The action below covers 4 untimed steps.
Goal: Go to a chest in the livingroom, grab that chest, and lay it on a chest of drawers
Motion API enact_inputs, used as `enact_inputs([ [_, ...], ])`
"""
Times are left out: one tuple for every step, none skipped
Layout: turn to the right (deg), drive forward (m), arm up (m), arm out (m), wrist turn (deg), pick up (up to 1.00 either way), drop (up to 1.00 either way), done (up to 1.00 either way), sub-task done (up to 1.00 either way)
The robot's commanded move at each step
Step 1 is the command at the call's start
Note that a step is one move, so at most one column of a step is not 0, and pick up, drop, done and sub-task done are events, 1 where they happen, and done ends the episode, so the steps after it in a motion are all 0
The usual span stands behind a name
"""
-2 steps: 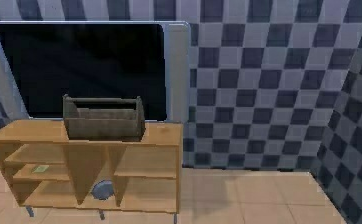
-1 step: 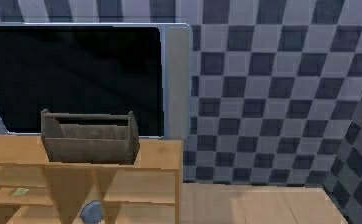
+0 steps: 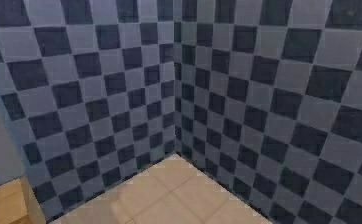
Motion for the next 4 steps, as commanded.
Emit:
enact_inputs([
  [3.0, 0.00, 0.00, 0.00, 0.0, 0.00, 0.00, 0.00, 0.00],
  [0.0, 0.40, 0.00, 0.00, 0.0, 0.00, 0.00, 0.00, 0.00],
  [21.0, 0.00, 0.00, 0.00, 0.0, 0.00, 0.00, 0.00, 0.00],
  [0.0, 0.05, 0.00, 0.00, 0.0, 0.00, 0.00, 0.00, 0.00],
])
